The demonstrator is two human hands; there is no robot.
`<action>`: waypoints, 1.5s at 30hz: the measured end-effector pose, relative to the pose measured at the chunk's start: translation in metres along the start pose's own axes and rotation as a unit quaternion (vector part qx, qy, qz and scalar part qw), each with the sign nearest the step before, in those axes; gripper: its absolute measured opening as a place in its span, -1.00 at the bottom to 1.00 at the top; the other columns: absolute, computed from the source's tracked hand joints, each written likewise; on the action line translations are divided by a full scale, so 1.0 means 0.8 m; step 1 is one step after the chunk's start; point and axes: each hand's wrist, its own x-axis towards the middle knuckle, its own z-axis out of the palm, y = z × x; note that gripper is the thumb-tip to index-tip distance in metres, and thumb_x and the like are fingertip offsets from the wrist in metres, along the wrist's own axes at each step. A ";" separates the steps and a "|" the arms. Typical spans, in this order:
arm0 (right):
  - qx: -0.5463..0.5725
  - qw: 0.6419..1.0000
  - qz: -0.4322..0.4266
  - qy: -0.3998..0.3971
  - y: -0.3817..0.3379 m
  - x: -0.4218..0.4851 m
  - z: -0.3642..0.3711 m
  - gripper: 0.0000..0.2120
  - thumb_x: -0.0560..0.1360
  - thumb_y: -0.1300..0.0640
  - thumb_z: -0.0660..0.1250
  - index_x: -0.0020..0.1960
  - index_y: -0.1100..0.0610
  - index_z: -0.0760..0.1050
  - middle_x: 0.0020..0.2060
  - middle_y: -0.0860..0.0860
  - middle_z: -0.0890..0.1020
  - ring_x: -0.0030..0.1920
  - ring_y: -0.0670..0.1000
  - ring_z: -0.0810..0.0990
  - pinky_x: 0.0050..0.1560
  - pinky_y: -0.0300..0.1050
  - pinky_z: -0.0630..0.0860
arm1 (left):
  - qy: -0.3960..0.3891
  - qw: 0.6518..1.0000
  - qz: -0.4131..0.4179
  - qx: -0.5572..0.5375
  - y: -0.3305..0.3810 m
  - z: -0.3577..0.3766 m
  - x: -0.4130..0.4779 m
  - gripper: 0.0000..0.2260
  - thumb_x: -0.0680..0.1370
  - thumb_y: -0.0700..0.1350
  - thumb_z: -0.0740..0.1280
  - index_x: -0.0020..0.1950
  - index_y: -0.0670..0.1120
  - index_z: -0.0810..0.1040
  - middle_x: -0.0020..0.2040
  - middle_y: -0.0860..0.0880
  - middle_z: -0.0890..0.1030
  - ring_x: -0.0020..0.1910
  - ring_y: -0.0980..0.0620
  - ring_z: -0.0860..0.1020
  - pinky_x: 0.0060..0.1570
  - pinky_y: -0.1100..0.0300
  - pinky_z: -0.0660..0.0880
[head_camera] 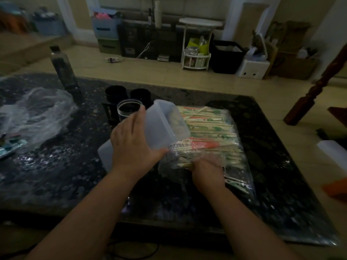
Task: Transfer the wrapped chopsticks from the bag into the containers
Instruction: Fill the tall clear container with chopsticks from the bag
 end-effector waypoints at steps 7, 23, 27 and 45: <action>0.001 0.994 -0.075 0.073 0.015 -0.008 -0.007 -0.80 0.53 0.02 0.25 0.05 0.07 0.58 0.05 0.08 0.63 0.10 0.19 0.55 0.16 0.09 0.41 | -0.042 0.997 0.049 0.045 0.007 0.006 0.000 0.11 0.24 0.28 0.54 0.60 -0.01 -0.01 0.48 -0.11 0.28 0.42 -0.09 0.19 0.42 -0.07 0.09; 0.710 0.630 0.161 0.271 0.048 -0.016 -0.113 -0.77 0.56 0.14 0.35 -0.26 0.03 0.42 -0.48 -0.07 0.39 -0.49 -0.08 0.32 -0.46 -0.19 0.29 | -0.088 0.990 0.067 0.090 0.013 0.005 0.008 0.02 0.29 0.09 0.55 0.58 0.03 0.00 0.48 -0.09 0.23 0.45 -0.13 0.17 0.47 -0.05 -0.02; 0.813 0.437 0.290 0.254 0.061 -0.003 -0.119 -0.71 0.58 0.12 0.26 -0.30 0.11 0.36 -0.49 -0.01 0.42 -0.51 -0.05 0.37 -0.45 -0.20 0.37 | -0.127 0.978 0.101 0.135 0.013 0.011 0.002 0.02 0.26 0.05 0.57 0.58 0.01 0.05 0.47 -0.08 0.26 0.46 -0.13 0.18 0.49 -0.07 -0.05; 0.717 0.574 0.338 0.207 0.043 0.015 -0.091 -0.73 0.53 0.01 0.40 -0.13 0.19 0.44 -0.22 0.09 0.60 -0.31 0.00 0.58 -0.19 -0.05 0.57 | -0.226 0.959 0.101 0.141 -0.002 0.025 0.013 0.06 0.25 0.17 0.52 0.57 0.12 -0.07 0.50 0.05 0.19 0.48 0.01 0.14 0.48 -0.01 -0.06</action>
